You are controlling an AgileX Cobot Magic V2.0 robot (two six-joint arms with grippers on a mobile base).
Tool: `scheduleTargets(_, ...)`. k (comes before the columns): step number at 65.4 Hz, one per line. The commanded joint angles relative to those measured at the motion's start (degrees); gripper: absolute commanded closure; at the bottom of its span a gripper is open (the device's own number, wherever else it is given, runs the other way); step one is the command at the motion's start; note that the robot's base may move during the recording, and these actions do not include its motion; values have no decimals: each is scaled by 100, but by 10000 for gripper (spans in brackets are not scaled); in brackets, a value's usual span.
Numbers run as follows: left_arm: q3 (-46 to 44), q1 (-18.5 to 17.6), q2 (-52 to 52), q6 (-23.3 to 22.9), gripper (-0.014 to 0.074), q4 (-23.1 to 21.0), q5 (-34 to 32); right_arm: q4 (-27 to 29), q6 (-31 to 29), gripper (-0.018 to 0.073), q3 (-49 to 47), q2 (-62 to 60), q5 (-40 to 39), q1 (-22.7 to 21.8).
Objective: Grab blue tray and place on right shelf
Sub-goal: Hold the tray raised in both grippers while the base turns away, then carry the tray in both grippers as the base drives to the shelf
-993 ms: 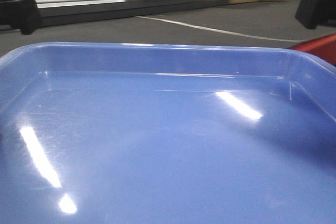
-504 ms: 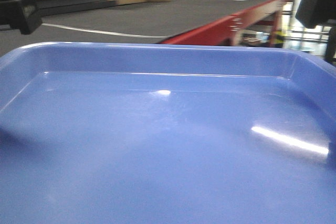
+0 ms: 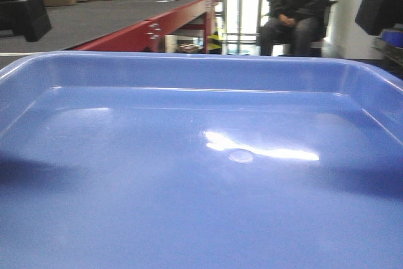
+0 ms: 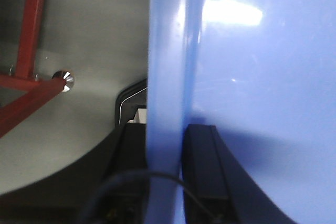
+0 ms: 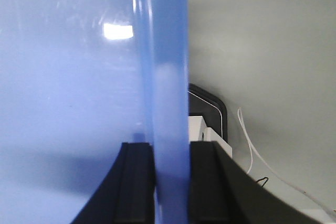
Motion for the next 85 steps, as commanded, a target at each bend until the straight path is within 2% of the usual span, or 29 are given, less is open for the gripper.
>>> scheduleTargets(1,-140,-58,-149,-75,541,97,133,-197,54,400,-174,-102,-47,1)
scheduleTargets(85,-140,-58,-149,-75,541,97,145,-197,54,400,-174,-102,-39,1)
